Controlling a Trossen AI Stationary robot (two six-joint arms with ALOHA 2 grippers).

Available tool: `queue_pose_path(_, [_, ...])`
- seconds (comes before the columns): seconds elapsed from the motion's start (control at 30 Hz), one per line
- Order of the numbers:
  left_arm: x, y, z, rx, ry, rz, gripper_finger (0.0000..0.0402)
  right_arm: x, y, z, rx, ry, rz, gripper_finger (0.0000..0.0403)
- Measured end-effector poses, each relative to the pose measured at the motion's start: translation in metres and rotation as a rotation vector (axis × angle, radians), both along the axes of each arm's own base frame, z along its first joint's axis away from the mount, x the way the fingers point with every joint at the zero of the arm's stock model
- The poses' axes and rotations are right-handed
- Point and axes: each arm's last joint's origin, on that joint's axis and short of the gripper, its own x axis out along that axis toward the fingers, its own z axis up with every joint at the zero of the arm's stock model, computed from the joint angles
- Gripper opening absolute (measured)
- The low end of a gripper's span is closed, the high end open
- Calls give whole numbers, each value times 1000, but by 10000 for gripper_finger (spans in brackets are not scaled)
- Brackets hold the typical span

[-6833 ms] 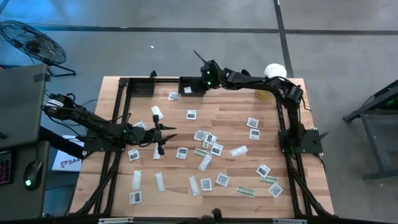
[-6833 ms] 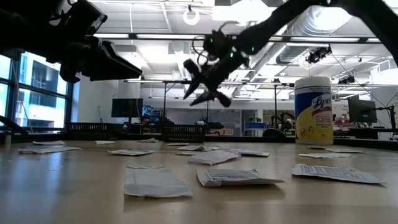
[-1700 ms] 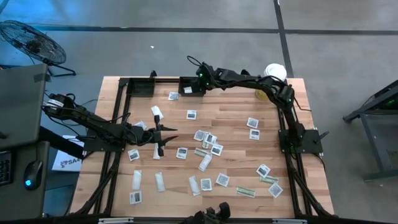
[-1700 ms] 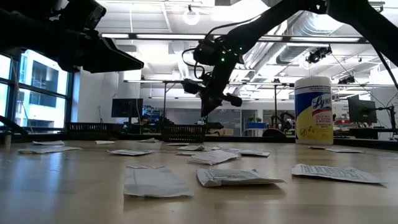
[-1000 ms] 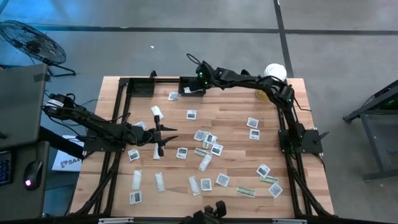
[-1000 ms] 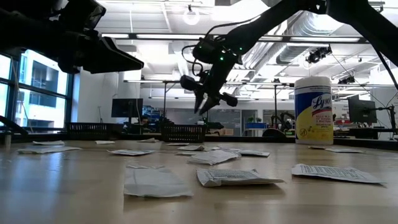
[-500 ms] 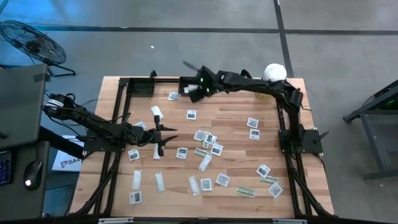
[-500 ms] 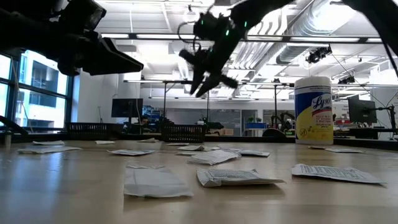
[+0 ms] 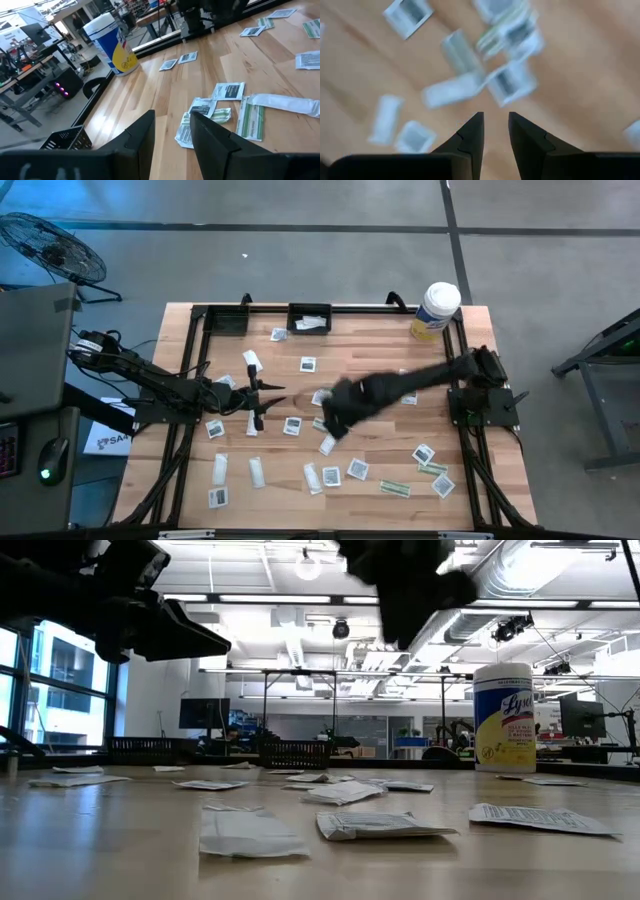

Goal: Pick & Place First Aid Supplies
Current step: Put the green bandage pack into the right black bin

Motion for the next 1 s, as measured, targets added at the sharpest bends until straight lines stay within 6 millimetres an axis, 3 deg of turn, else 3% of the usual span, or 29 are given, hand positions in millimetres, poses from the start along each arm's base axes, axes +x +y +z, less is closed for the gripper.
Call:
queue_pose_path(0.27, [0,0,0,-1,-1,1,121,-35,99,-10,91,26,-286,83])
queue_pose_path(0.47, [0,0,1,-5,-13,1,121,-50,145,-43,165,203,-479,83])
queue_pose_path(0.7, [0,0,3,-6,-27,1,121,-43,158,-85,208,418,-601,83])
queue_pose_path(1.0, [1,0,5,-14,-56,-1,121,-39,150,-90,191,410,-602,83])
